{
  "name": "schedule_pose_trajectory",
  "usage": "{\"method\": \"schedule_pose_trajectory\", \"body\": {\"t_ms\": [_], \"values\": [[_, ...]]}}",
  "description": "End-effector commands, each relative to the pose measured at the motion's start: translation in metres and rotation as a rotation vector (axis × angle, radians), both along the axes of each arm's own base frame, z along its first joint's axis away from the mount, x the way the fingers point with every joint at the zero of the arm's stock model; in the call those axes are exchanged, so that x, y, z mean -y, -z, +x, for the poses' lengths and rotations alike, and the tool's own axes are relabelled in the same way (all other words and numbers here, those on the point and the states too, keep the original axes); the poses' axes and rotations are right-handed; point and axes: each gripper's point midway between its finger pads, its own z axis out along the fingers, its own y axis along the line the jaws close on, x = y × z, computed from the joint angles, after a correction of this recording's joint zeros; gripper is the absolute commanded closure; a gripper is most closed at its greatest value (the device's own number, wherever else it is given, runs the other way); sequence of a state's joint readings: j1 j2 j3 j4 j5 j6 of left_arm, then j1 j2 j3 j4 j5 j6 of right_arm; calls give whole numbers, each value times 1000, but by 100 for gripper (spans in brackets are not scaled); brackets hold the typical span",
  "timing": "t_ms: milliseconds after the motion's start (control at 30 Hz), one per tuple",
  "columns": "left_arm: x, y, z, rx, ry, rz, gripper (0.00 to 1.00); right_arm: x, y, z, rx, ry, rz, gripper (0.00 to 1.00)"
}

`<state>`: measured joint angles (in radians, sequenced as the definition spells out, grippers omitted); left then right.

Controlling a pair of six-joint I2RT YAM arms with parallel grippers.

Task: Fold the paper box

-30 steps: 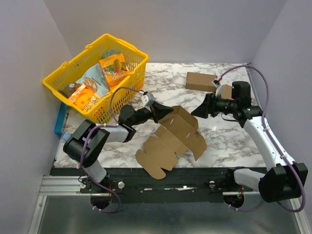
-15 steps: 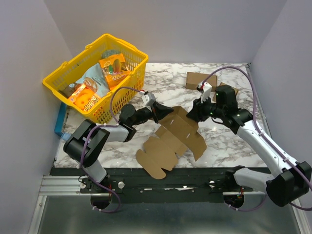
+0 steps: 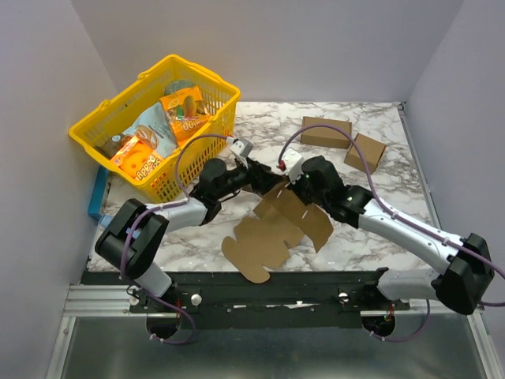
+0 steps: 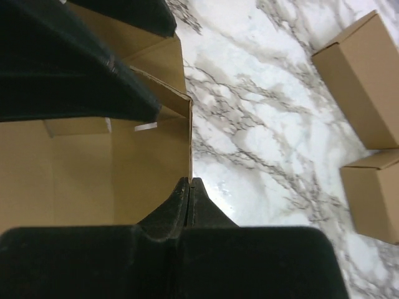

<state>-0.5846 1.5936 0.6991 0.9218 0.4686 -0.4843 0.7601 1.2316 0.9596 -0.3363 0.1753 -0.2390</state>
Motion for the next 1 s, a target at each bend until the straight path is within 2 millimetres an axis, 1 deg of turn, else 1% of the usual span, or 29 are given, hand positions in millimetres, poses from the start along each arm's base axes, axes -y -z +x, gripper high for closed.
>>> {"method": "schedule_pose_trajectory", "body": {"t_ms": [0,33,67,100,133,167,200,233,267,333,367,400,433,467,500,533,567,600,667,700,733,800,833,933,967], "values": [[-25,13,20,-266,-244,51,25,16,8,22,168,118,-241,99],[-27,15,19,-295,-261,47,25,15,9,23,182,126,-258,99],[-29,22,15,-355,-275,48,25,18,11,25,203,156,-288,99],[-33,22,11,-383,-295,33,25,11,16,25,213,151,-302,99],[-36,25,11,-408,-319,22,25,10,17,26,222,160,-310,99],[-36,24,7,-448,-320,-13,26,13,17,27,244,192,-335,99],[-36,26,3,-471,-316,-23,26,4,16,24,264,180,-333,99],[-32,26,-2,-490,-287,-34,25,2,20,24,271,185,-347,99],[-29,25,-3,-505,-273,-52,26,2,20,24,286,201,-356,99],[-24,31,-8,-569,-247,-88,25,-5,24,21,293,197,-348,99],[-20,25,-10,-563,-217,-125,26,-5,24,20,297,209,-349,99],[-17,33,-14,-618,-206,-149,26,-10,25,19,302,207,-334,99],[-14,33,-15,-630,-192,-170,26,-10,26,17,302,208,-330,99],[-10,25,-16,-617,-163,-209,26,-11,29,16,304,210,-333,99],[-8,33,-18,-646,-157,-219,26,-14,30,15,303,204,-329,99],[-6,32,-19,-670,-151,-249,26,-14,33,13,301,202,-334,99],[-3,26,-19,-660,-135,-278,26,-14,35,12,301,201,-339,99],[0,30,-19,-672,-132,-281,26,-16,36,11,303,198,-337,99],[7,28,-23,-682,-112,-301,26,-16,40,9,302,194,-347,99],[10,32,-23,-694,-108,-301,27,-17,40,7,302,186,-345,99],[14,31,-25,-698,-98,-311,27,-17,40,6,301,185,-345,99],[16,26,-25,-706,-93,-359,29,-16,43,5,298,186,-347,99],[14,28,-25,-708,-102,-368,29,-15,44,5,298,187,-349,99],[15,23,-25,-694,-112,-374,29,-13,46,3,293,192,-347,99],[18,29,-26,-706,-116,-345,28,-13,46,3,293,190,-345,99]]}}
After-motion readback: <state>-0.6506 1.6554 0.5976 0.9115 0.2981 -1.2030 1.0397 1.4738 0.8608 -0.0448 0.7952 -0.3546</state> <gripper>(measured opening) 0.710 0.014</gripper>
